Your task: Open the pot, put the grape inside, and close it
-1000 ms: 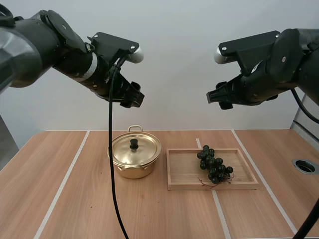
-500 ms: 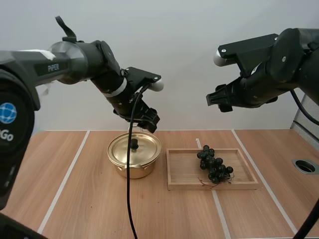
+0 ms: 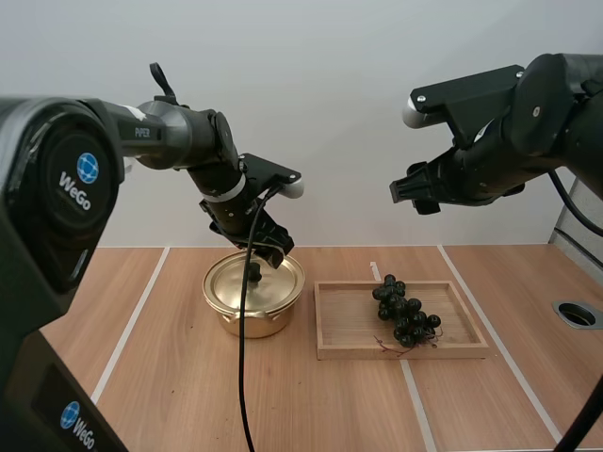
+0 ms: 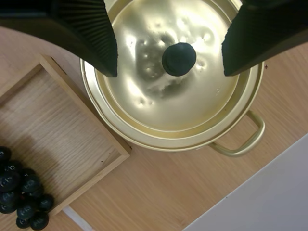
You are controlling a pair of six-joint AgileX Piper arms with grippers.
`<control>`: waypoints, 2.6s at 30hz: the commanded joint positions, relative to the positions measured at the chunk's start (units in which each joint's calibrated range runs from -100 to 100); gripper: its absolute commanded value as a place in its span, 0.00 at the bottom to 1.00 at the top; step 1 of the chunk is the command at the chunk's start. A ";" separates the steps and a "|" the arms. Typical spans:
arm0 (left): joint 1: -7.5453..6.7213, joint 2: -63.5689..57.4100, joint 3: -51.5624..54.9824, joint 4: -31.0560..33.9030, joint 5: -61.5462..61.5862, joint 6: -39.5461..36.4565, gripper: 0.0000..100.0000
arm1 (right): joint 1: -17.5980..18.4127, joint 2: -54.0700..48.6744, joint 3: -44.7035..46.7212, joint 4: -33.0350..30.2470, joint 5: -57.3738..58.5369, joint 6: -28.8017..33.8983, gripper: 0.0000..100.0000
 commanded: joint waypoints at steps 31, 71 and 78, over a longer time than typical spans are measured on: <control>-0.24 5.44 -0.22 2.41 -1.19 -2.51 1.00 | 0.14 -0.23 -0.60 0.12 0.43 -0.59 1.00; -0.24 -19.62 -20.38 4.90 13.01 -6.52 0.00 | 0.14 10.04 -0.60 0.02 14.37 -0.59 1.00; -0.24 -27.19 -25.88 4.28 13.25 -6.52 0.00 | 0.14 12.81 -0.60 0.02 18.77 -0.59 1.00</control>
